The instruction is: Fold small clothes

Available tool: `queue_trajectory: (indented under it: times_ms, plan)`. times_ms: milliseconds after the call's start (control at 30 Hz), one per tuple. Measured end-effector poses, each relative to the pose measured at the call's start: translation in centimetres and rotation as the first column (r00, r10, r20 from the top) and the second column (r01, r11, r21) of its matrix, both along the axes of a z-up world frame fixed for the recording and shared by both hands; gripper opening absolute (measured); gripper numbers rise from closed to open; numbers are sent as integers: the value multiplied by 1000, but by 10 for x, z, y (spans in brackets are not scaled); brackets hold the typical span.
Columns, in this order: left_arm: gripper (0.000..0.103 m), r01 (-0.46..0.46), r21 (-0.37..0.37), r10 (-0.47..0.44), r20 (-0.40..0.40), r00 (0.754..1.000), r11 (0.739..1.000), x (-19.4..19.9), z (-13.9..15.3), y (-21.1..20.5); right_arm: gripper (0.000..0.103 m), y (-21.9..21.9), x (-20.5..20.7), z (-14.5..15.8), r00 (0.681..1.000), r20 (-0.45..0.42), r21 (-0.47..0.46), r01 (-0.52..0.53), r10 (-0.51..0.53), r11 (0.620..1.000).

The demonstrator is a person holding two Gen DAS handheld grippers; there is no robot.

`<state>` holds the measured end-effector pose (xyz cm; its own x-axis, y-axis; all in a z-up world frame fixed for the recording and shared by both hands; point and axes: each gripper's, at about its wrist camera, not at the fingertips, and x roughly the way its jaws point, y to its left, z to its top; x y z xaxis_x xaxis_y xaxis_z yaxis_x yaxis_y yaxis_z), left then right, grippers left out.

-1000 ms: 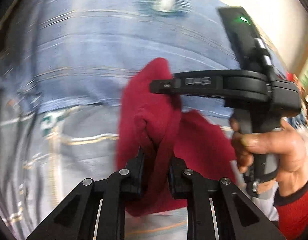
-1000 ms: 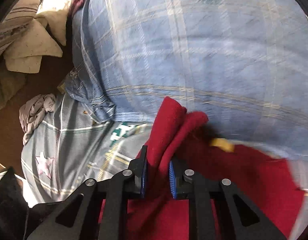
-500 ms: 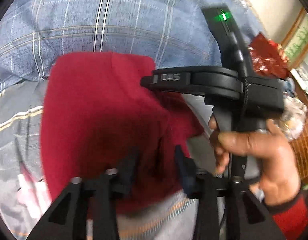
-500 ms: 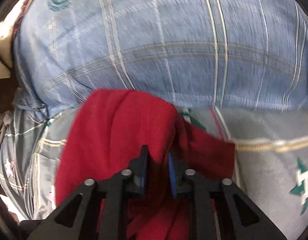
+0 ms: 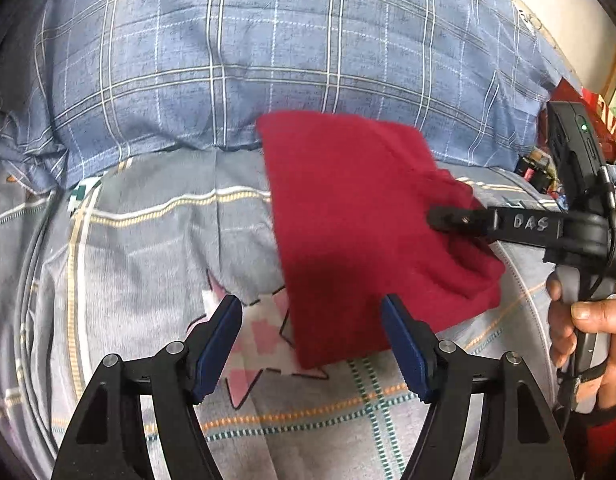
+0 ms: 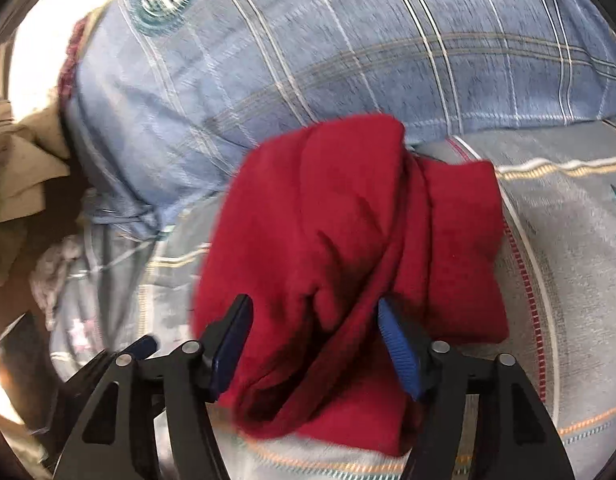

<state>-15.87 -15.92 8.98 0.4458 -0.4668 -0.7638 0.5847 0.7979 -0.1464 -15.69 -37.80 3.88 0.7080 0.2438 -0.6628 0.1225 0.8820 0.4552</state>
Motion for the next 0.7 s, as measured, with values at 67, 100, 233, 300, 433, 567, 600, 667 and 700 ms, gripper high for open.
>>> queue_trajectory:
  times_ms: [67,100,233,300,433,567,600,667,700]
  plan:
    - [72,0,-20,1,15,1000,1000,-2,-3,1,20,3,0,0,1000,-6,-89,-2,2,996]
    - [72,-5,-29,5,24,1000,1000,-1,-4,4,19,5,-7,4,1000,20,-124,5,-3,992]
    - [72,-48,-36,48,3,999,998,12,-23,5,18,2,-30,-9,999,5,-198,51,-51,979]
    - [72,-45,-31,45,-2,999,999,16,-26,3,17,-2,-34,-19,999,-11,-183,48,-51,982]
    - [72,-54,-30,55,29,998,998,18,-28,-1,28,-5,-57,9,991,58,-193,131,-122,972]
    - [72,-49,-7,49,48,998,999,21,-34,-9,36,11,-49,34,986,157,-214,96,-63,972]
    - [72,-48,0,48,55,997,999,21,-35,-11,35,15,-41,33,987,157,-203,75,-43,976]
    - [72,-43,15,42,69,997,999,20,-38,-14,37,23,-27,27,988,150,-209,68,-37,975]
    - [72,-40,22,38,73,997,999,20,-39,-15,37,24,-18,19,990,137,-234,77,-45,969]
